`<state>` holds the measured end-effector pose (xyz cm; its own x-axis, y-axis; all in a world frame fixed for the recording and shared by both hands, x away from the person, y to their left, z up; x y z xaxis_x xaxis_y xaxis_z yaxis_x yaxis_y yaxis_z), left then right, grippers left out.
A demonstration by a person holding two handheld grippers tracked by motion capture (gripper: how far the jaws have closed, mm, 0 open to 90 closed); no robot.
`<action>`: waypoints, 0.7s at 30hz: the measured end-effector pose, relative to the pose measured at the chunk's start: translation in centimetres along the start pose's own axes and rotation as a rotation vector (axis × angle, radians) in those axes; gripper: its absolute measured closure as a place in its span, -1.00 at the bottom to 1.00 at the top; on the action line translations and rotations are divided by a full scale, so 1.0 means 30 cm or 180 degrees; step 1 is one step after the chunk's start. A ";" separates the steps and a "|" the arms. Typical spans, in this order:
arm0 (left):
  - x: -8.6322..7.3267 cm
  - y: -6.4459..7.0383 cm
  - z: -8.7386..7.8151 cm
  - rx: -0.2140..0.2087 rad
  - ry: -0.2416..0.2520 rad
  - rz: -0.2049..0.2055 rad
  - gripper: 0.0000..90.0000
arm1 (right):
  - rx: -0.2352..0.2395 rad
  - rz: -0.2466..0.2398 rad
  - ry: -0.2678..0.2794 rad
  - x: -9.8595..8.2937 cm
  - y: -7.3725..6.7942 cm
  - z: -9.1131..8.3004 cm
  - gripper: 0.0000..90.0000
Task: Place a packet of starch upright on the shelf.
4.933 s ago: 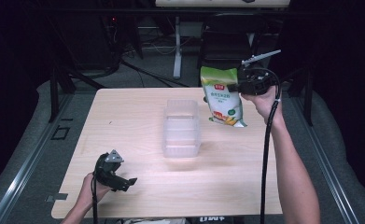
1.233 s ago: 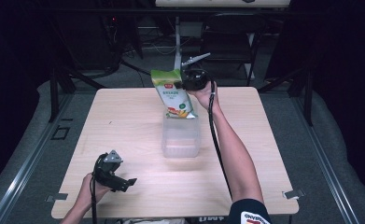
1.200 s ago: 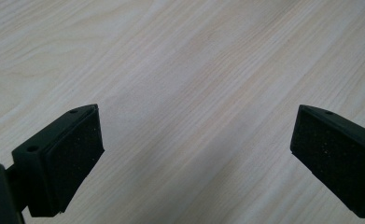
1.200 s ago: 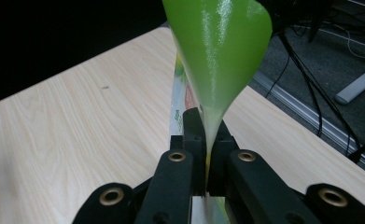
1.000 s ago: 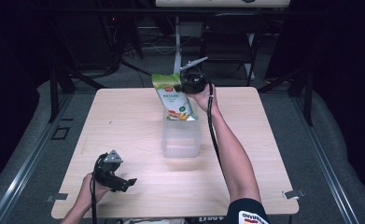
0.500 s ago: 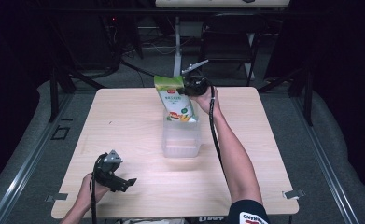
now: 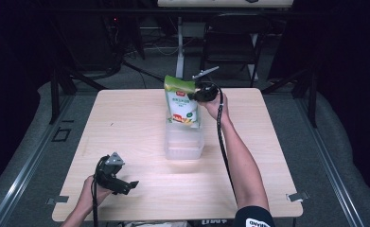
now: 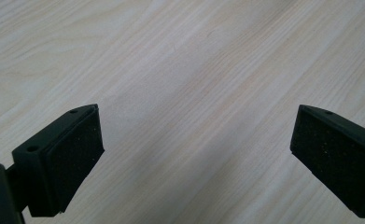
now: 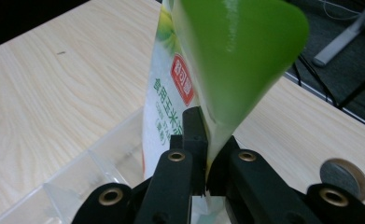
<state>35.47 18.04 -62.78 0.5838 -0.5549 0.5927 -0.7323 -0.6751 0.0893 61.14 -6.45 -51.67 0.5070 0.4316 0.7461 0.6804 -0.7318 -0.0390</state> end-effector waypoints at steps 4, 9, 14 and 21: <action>0.000 0.000 0.002 0.0002 -0.0008 -0.0007 -0.95 | -0.0029 0.0060 -0.0023 -0.017 0.018 0.003 0.99; -0.002 -0.001 0.002 0.0004 -0.0007 0.0000 -0.95 | -0.0056 0.0052 -0.0023 -0.015 0.021 0.007 0.99; 0.000 0.002 0.001 0.0009 -0.0016 0.0016 -0.95 | -0.0055 0.0068 -0.0036 -0.016 0.022 0.004 0.96; 0.000 0.001 0.001 0.0011 0.0001 0.0001 -0.95 | -0.0084 0.0145 -0.0019 -0.015 0.033 -0.014 0.68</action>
<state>35.44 18.00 -62.79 0.5836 -0.5549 0.5929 -0.7312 -0.6767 0.0863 61.36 -7.59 -51.76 0.5405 0.4006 0.7399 0.6423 -0.7644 -0.0553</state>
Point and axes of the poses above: each handheld gripper's, and its own axes: z roughly forward along the jaws, x roughly out of its top, y roughly to its right, the point moved 10 cm from there along z, roughly forward along the jaws, and after that the axes turned 2 degrees about -x, right-handed, at the moved point
